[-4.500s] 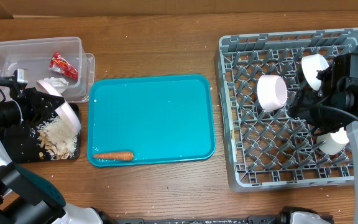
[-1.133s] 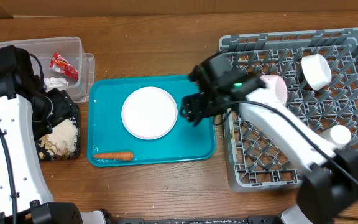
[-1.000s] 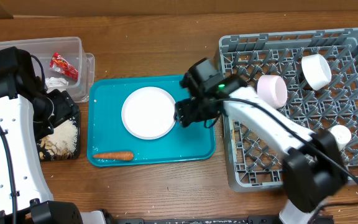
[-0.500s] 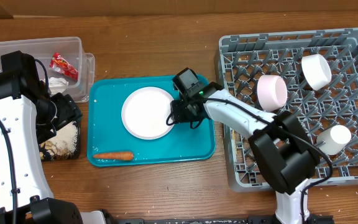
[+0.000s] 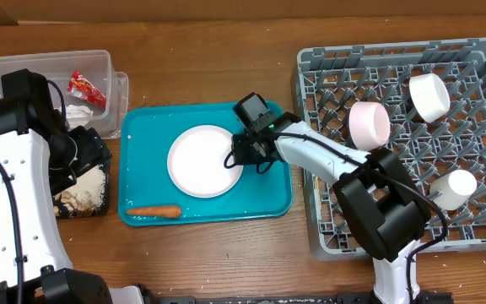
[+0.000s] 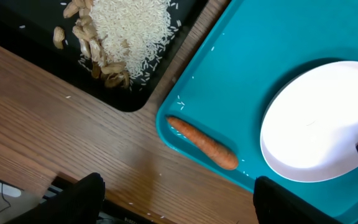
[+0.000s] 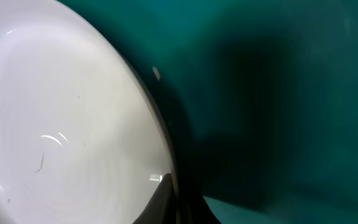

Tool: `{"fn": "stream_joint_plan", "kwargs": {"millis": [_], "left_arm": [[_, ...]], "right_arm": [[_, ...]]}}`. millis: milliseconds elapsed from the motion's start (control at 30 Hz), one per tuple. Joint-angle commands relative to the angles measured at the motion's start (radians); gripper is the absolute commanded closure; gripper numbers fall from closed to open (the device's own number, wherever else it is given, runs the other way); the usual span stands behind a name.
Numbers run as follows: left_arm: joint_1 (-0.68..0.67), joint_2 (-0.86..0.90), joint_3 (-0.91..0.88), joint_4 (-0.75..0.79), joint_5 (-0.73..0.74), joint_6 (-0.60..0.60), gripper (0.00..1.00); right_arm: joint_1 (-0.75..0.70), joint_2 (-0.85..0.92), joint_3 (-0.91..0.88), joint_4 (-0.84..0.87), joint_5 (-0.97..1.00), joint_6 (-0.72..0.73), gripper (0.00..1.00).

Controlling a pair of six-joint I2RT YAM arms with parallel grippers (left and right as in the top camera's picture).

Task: Sort waste into correct bins and load items into the dishwasher
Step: 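Lift the plate and carry it to the rack's upper right with right gripper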

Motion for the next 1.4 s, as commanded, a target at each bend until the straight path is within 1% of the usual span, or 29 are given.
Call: {"fn": "stream_joint_plan", "kwargs": {"millis": [0,100,233,333,467,500,567,700,867,1000,1033,1100,1200,1367], "left_arm": [[0.002,-0.016,-0.012,0.001,0.000,-0.006,0.21],[0.002,-0.016,-0.012,0.001,0.000,-0.006,0.21],[0.002,-0.016,-0.012,0.004,0.000,-0.006,0.21],[0.002,-0.016,-0.012,0.007,0.000,-0.006,0.21],[0.002,-0.016,-0.012,0.011,0.000,-0.006,0.21],[0.002,-0.016,-0.012,0.012,0.000,-0.006,0.21],[0.002,-0.016,-0.012,0.013,0.000,-0.006,0.21],[0.002,-0.016,-0.012,0.017,0.000,-0.006,0.22],[0.002,-0.016,-0.012,0.018,0.000,-0.006,0.21],[0.002,-0.016,-0.012,0.019,0.000,-0.006,0.21],[0.002,-0.016,-0.012,0.019,0.000,-0.006,0.21],[0.002,-0.016,-0.012,0.019,0.000,-0.006,0.21],[0.002,-0.016,-0.012,0.018,0.000,-0.006,0.21],[0.002,-0.016,-0.012,0.018,0.002,-0.006,0.21]], "right_arm": [[-0.015,-0.003,0.009,-0.031,0.011,-0.005,0.96],[-0.053,-0.039,0.043,-0.095,0.012,-0.014,0.96],[-0.113,-0.134,0.124,-0.211,0.029,-0.106,0.96],[-0.148,-0.221,0.186,-0.301,0.125,-0.132,0.96],[-0.192,-0.358,0.242,-0.380,0.244,-0.217,0.96],[-0.209,-0.420,0.245,-0.392,0.322,-0.234,0.96],[-0.228,-0.488,0.245,-0.397,0.443,-0.243,0.96],[-0.262,-0.574,0.245,-0.400,0.713,-0.243,0.96],[-0.306,-0.599,0.245,-0.421,1.053,-0.241,0.96],[-0.348,-0.598,0.232,-0.432,1.350,-0.140,0.96],[-0.362,-0.596,0.232,-0.432,1.391,-0.128,0.96],[-0.392,-0.594,0.231,-0.431,1.408,-0.123,0.96],[-0.452,-0.592,0.220,-0.435,1.405,-0.071,0.96],[-0.547,-0.579,0.147,-0.380,1.366,-0.069,0.96]]}}
